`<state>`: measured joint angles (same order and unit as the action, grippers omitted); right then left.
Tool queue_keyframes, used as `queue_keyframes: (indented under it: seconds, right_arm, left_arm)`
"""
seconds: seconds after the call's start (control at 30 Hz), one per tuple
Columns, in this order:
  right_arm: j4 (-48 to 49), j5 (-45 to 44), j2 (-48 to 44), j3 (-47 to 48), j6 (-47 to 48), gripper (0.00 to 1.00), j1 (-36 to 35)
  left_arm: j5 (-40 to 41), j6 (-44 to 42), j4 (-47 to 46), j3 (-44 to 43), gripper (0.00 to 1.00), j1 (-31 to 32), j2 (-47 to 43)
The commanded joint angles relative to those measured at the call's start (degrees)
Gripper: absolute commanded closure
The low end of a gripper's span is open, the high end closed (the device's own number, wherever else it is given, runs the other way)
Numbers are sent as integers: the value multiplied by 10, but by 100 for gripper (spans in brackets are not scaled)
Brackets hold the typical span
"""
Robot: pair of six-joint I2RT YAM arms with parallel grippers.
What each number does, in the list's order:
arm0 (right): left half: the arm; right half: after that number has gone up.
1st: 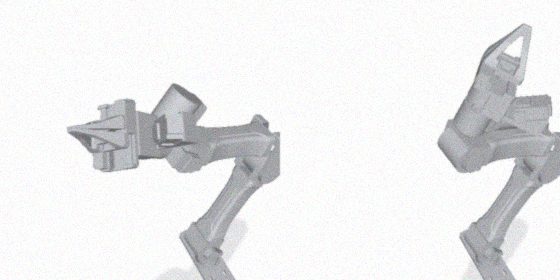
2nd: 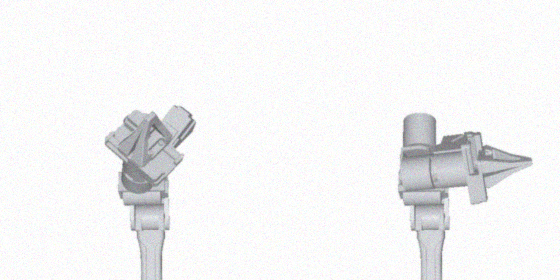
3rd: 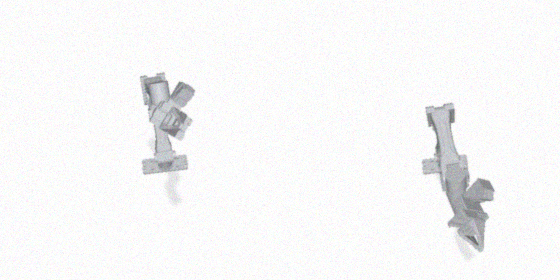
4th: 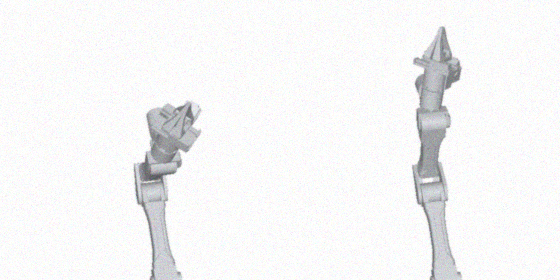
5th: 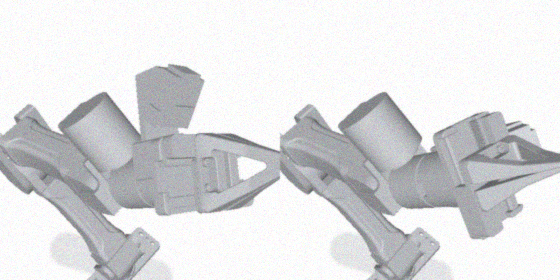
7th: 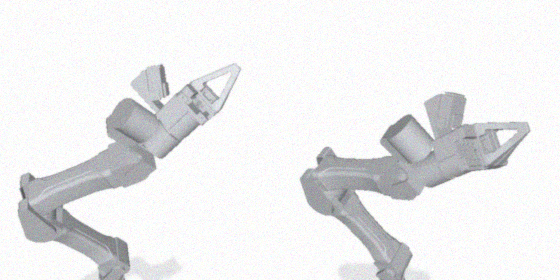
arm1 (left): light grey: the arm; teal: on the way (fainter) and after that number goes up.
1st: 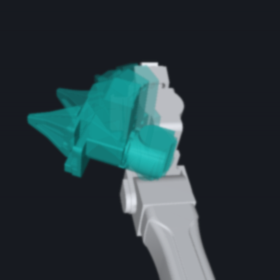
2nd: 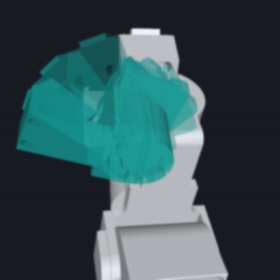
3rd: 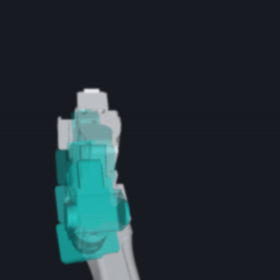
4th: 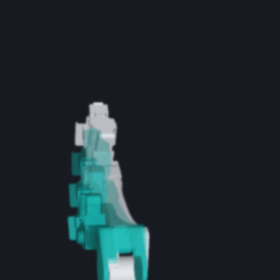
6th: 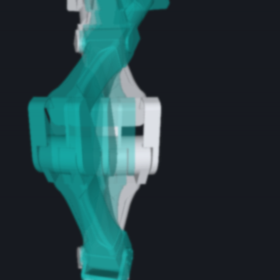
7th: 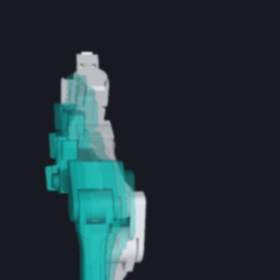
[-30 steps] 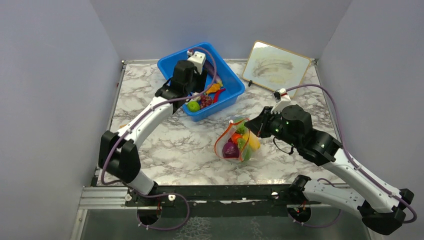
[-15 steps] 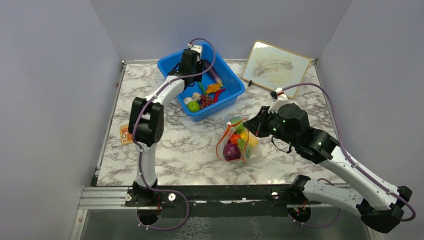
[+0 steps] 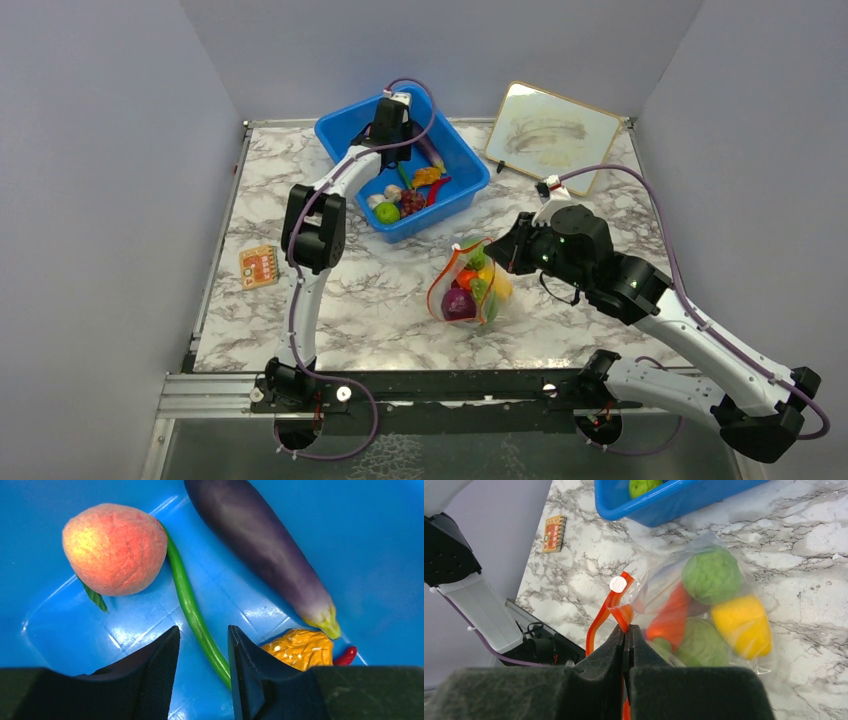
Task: Place the food in the zip-top bag and seal the zipper
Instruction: Pick up the fake vegetable from the bin.
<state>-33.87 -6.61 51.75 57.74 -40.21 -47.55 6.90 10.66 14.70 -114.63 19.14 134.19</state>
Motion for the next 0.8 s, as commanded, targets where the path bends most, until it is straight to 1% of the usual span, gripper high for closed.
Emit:
queue_keyframes:
  seconds: [0.0, 0.27, 0.33, 0.37, 0.6, 0.7, 0.77]
  right_arm:
    - [15, 4, -2, 23, 0, 99, 0]
    - [15, 2, -3, 22, 0, 99, 0]
    - [15, 0, -5, 22, 0, 99, 0]
    - [14, -1, -6, 21, 0, 99, 0]
    - [13, -3, -9, 21, 0, 99, 0]
    - [13, -2, -10, 21, 0, 99, 0]
    - [14, -2, -10, 19, 0, 99, 0]
  left_arm:
    - [-7, 13, 15, -24, 58, -7, 27]
    - [-5, 17, 17, -23, 58, -7, 65]
    - [-5, 16, 20, -25, 60, -7, 72]
    - [-7, 16, 20, -25, 63, -7, 75]
    - [-26, 8, 22, -18, 90, -7, 70]
    - [-29, 4, 22, -10, 98, -7, 57]
    - [-30, 0, 22, -3, 99, -7, 46]
